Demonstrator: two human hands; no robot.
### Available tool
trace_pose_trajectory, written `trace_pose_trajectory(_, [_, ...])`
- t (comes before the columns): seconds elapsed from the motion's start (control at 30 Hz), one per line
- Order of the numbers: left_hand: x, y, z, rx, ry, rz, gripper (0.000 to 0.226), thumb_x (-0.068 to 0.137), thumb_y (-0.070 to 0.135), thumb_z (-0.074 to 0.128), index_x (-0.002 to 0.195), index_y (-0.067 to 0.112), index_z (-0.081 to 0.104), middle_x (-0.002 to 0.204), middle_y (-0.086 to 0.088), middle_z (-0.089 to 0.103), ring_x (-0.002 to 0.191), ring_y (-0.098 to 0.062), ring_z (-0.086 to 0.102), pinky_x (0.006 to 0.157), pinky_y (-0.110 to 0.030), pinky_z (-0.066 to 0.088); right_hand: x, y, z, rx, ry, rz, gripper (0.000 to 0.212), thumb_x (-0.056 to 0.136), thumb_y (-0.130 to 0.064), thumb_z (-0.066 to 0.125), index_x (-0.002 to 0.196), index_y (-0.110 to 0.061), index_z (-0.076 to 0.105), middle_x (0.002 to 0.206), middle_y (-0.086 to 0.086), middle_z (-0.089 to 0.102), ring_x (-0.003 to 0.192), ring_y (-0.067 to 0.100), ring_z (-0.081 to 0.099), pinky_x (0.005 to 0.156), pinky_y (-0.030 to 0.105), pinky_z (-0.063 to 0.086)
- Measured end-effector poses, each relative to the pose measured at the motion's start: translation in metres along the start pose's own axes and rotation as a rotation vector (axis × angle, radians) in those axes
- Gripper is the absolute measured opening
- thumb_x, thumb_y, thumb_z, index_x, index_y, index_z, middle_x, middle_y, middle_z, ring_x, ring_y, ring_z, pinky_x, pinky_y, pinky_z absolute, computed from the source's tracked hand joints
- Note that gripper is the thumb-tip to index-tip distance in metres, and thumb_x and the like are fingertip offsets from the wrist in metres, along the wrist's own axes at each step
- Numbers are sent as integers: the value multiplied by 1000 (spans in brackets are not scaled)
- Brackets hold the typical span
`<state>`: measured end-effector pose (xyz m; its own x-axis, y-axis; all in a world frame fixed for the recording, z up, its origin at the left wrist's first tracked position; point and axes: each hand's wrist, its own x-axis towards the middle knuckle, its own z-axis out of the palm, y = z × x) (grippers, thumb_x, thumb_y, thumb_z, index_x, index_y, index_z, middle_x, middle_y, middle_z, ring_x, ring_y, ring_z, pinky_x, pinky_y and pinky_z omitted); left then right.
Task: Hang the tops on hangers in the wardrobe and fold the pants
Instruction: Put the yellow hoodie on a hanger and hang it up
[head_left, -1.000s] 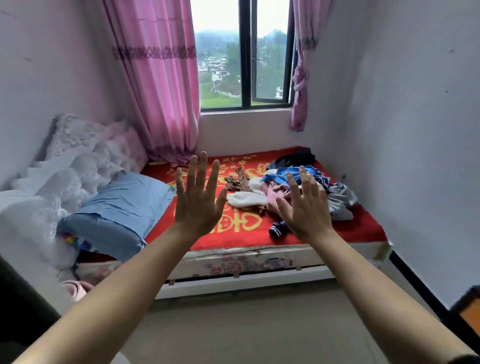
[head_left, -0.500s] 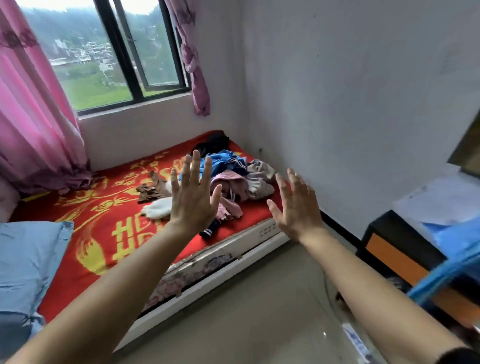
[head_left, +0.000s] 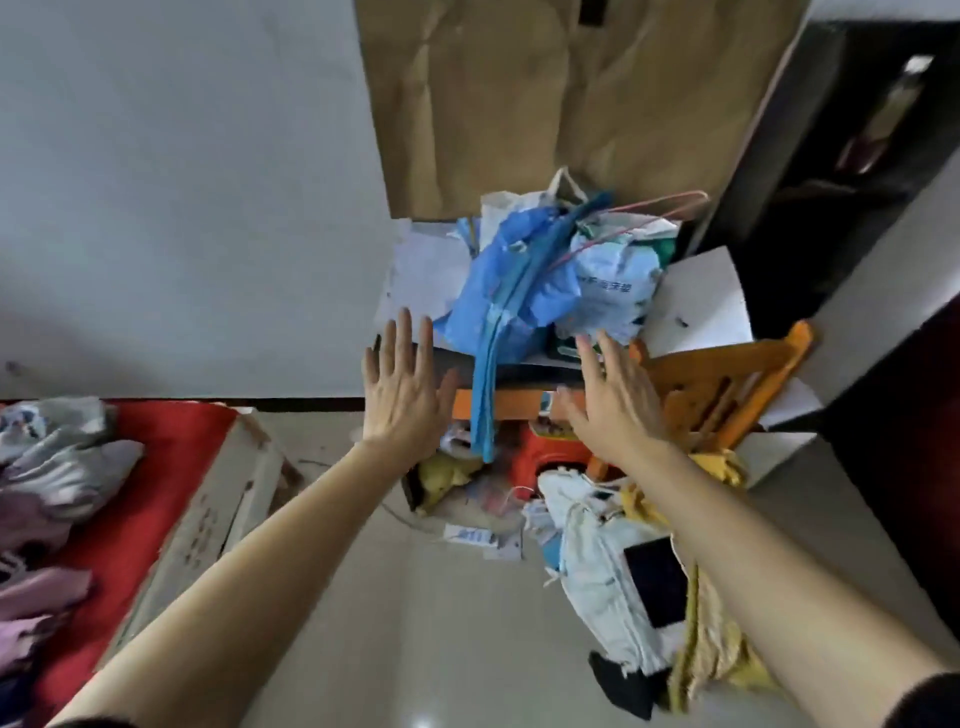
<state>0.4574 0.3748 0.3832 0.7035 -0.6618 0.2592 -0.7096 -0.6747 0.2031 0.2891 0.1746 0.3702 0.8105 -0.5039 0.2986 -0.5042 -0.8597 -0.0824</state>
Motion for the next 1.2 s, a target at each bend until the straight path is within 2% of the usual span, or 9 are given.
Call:
trace_pose_trajectory(0.2, [22, 126, 63, -30, -132, 284, 69, 101, 52, 20, 157, 19, -2, 164, -8, -9, 151, -25, -7, 121, -53, 6, -73, 123, 0, -47, -37, 338, 71, 99, -51, 41, 154, -9, 25, 158, 20, 28, 141, 37, 35, 110, 49, 38])
trace_pose_trajectory(0.33, [19, 189, 104, -12, -196, 369, 67, 99, 55, 15, 156, 23, 0, 165, -8, -4, 152, -26, -3, 121, -54, 9, -112, 192, 17, -29, -106, 418, 68, 99, -47, 45, 153, -9, 29, 154, 20, 34, 138, 36, 39, 104, 49, 43])
trace_pose_trajectory(0.4, [17, 219, 126, -3, -229, 350, 67, 100, 54, 19, 156, 21, 5, 165, -9, 1, 151, -28, 1, 120, -55, 13, -121, 232, 29, 12, -148, 431, 67, 99, -44, 47, 152, -8, 30, 152, 20, 35, 137, 37, 39, 104, 50, 44])
trace_pose_trajectory(0.57, [-1, 280, 180, 23, -345, 201, 67, 101, 48, 27, 156, 16, 11, 164, -12, 7, 151, -30, 7, 118, -54, 19, -147, 324, 62, 50, -330, 437, 69, 100, -47, 44, 155, -13, 22, 157, 16, 28, 139, 32, 38, 106, 46, 44])
trace_pose_trajectory(0.77, [-39, 358, 245, -27, -537, 55, 74, 100, 47, 39, 157, 17, 2, 165, -10, -4, 151, -28, 0, 121, -47, 11, -184, 418, 102, 88, -576, 472, 68, 99, -45, 45, 155, -15, 20, 157, 14, 27, 138, 32, 37, 105, 45, 42])
trace_pose_trajectory(0.93, [-63, 393, 316, -104, -699, -12, 72, 100, 43, 41, 157, 16, 5, 165, -10, 1, 151, -28, 4, 121, -47, 14, -238, 454, 154, 176, -706, 645, 71, 99, -45, 46, 156, -16, 16, 159, 15, 24, 140, 34, 35, 108, 45, 42])
trace_pose_trajectory(1.07, [-77, 415, 396, -307, -800, -282, 69, 98, 37, 47, 156, 17, 15, 160, -11, 22, 146, -30, 22, 116, -46, 25, -280, 469, 216, 282, -794, 816, 71, 100, -42, 48, 158, -19, 14, 162, 13, 17, 146, 34, 26, 112, 47, 38])
trace_pose_trajectory(1.2, [-80, 427, 477, -452, -896, -673, 77, 94, 46, 55, 155, 17, 18, 155, -10, 34, 138, -33, 36, 110, -47, 35, -299, 484, 272, 261, -787, 799, 75, 98, -42, 52, 158, -19, 13, 163, 15, 13, 147, 35, 23, 112, 47, 37])
